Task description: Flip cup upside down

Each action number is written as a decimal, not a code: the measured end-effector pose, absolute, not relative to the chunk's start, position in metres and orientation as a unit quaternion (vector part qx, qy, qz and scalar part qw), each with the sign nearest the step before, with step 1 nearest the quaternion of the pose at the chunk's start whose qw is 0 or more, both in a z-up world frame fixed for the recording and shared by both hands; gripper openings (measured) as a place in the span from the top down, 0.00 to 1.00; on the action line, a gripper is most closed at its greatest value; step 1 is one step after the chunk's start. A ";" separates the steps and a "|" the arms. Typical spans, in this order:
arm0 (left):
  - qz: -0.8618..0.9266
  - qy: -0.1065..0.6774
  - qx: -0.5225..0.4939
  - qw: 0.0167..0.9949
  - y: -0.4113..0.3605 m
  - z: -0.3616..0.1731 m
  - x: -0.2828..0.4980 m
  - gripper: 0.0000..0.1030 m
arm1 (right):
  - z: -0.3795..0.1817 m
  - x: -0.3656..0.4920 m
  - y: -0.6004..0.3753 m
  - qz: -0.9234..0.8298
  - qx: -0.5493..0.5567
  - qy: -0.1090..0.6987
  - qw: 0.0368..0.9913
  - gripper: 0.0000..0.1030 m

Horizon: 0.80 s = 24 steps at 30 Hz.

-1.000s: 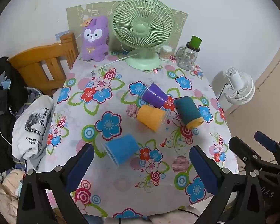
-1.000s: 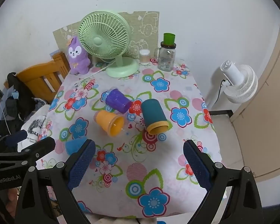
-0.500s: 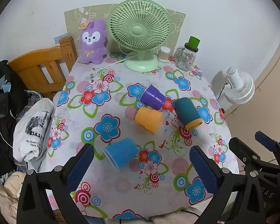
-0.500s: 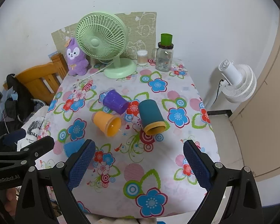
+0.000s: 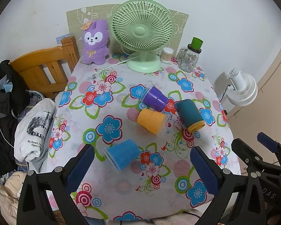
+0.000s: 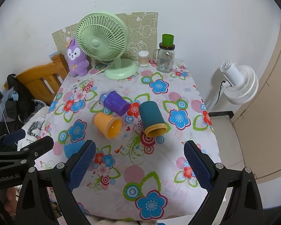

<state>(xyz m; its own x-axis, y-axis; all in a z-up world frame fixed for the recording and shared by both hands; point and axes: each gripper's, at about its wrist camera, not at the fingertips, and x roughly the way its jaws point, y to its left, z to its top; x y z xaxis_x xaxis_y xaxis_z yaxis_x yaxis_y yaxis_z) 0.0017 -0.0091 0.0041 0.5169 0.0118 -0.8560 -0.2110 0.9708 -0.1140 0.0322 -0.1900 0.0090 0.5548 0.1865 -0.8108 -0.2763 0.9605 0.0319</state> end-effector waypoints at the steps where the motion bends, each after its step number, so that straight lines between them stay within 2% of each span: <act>1: 0.065 0.487 -0.103 0.865 -0.009 0.004 0.002 0.00 | 0.009 0.033 -0.190 0.132 -0.050 0.454 0.880 0.06; 24: 0.045 0.499 -0.080 0.862 0.005 0.002 0.025 0.00 | 0.009 0.051 -0.182 0.119 -0.055 0.460 0.878 0.06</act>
<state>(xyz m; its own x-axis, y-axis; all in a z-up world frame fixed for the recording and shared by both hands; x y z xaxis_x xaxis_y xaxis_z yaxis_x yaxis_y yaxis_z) 0.0253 0.0045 0.0025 0.4979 -0.0033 -0.8672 -0.1568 0.9832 -0.0937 0.0515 -0.1824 0.0090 0.5482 0.1583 -0.8212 -0.2587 0.9659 0.0135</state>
